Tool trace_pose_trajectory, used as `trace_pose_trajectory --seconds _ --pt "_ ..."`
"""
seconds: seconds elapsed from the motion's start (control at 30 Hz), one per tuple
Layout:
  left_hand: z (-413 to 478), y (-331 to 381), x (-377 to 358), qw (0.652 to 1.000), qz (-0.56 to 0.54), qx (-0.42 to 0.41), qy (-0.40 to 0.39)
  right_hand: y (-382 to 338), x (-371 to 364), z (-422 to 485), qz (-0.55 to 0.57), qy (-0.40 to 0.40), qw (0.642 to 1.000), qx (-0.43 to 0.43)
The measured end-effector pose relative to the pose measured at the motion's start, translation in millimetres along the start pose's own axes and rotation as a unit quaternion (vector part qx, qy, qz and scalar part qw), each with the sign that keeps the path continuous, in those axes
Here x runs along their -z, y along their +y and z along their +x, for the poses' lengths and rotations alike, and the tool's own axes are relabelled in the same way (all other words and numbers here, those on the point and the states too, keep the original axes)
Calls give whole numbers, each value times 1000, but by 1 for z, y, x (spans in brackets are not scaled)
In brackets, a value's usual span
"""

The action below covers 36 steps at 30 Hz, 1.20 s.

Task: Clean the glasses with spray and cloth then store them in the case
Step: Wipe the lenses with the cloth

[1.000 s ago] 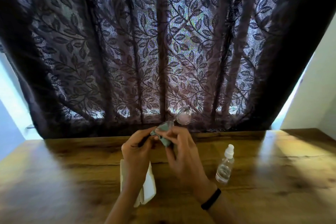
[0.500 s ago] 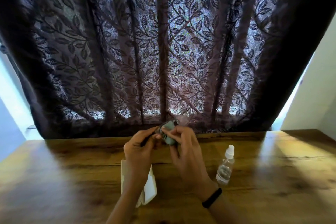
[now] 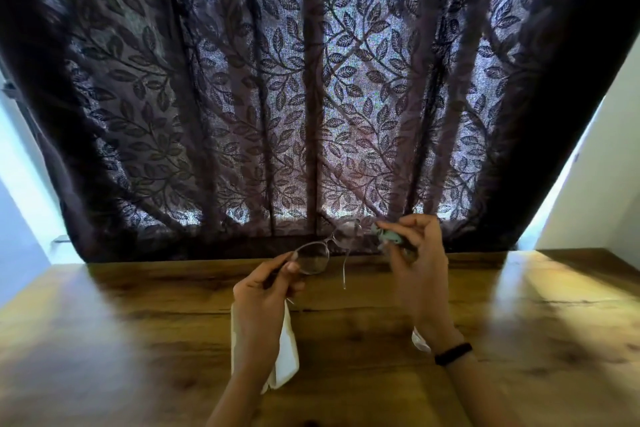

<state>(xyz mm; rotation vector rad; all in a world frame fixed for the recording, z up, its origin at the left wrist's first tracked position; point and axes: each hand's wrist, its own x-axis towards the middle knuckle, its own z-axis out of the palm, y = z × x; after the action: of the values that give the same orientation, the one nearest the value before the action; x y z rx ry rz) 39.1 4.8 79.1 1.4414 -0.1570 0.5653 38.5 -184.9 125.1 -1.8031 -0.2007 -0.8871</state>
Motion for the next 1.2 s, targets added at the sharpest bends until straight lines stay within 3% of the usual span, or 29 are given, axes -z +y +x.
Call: trace_pose_trajectory --seconds 0.2,0.43,0.7,0.97,1.2 --pt "-8 -2 -8 997 -46 58 -20 -1 0 15 -54 -79 995 5" --pt "-10 1 -14 987 -120 105 0 -2 -18 -1 -145 -198 965 96" --pt "-10 -5 -5 985 -126 109 -33 7 -1 15 -129 -136 981 39" --pt "-11 -4 -11 983 -149 105 -14 8 -11 -18 -159 -183 964 104" --pt "-9 -11 -2 987 -126 103 -10 12 -5 -7 -162 -124 976 75"
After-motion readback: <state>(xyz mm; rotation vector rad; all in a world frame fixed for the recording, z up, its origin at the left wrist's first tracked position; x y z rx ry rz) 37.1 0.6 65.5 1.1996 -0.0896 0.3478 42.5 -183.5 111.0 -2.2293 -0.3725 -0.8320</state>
